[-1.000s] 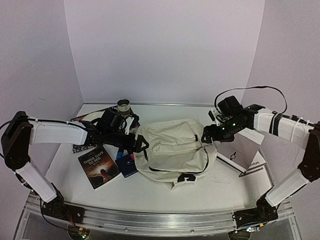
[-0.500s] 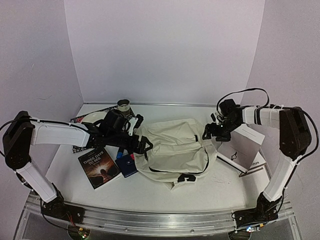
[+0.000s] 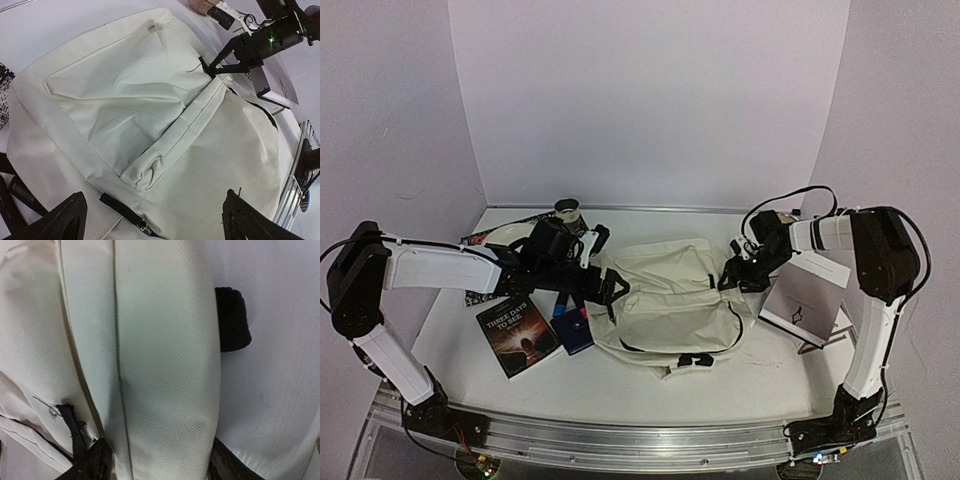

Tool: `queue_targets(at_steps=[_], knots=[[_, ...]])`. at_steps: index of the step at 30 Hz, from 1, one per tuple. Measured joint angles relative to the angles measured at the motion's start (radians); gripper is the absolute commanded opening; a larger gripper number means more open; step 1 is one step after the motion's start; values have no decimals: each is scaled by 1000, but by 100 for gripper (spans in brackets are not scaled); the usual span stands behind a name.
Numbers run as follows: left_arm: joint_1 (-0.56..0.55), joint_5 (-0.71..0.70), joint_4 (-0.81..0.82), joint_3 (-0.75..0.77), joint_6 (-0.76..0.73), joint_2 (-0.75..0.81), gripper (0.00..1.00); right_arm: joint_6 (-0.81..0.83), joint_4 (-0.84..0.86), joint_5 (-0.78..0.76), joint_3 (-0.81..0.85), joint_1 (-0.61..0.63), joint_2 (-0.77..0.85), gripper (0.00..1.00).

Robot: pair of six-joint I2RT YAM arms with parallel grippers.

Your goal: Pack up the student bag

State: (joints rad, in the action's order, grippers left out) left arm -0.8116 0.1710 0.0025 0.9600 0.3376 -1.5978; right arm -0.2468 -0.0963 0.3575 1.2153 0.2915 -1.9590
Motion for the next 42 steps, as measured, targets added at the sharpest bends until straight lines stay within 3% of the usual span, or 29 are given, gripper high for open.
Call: queue_targets(at_steps=[6, 8, 19, 38, 42], knots=[[-6, 0, 15, 34, 1, -23, 95, 22, 12, 52, 5, -6, -8, 6], [-8, 0, 17, 43, 3, -29, 95, 32, 19, 76, 3, -5, -7, 0], [-23, 8, 24, 161, 47, -121, 93, 20, 17, 128, -75, -5, 198, 0], [-107, 72, 43, 537, 178, -420, 74, -43, -9, 205, -122, 2, 485, 0], [-111, 80, 50, 591, 214, -472, 65, -52, -9, 207, -139, 10, 516, 0]])
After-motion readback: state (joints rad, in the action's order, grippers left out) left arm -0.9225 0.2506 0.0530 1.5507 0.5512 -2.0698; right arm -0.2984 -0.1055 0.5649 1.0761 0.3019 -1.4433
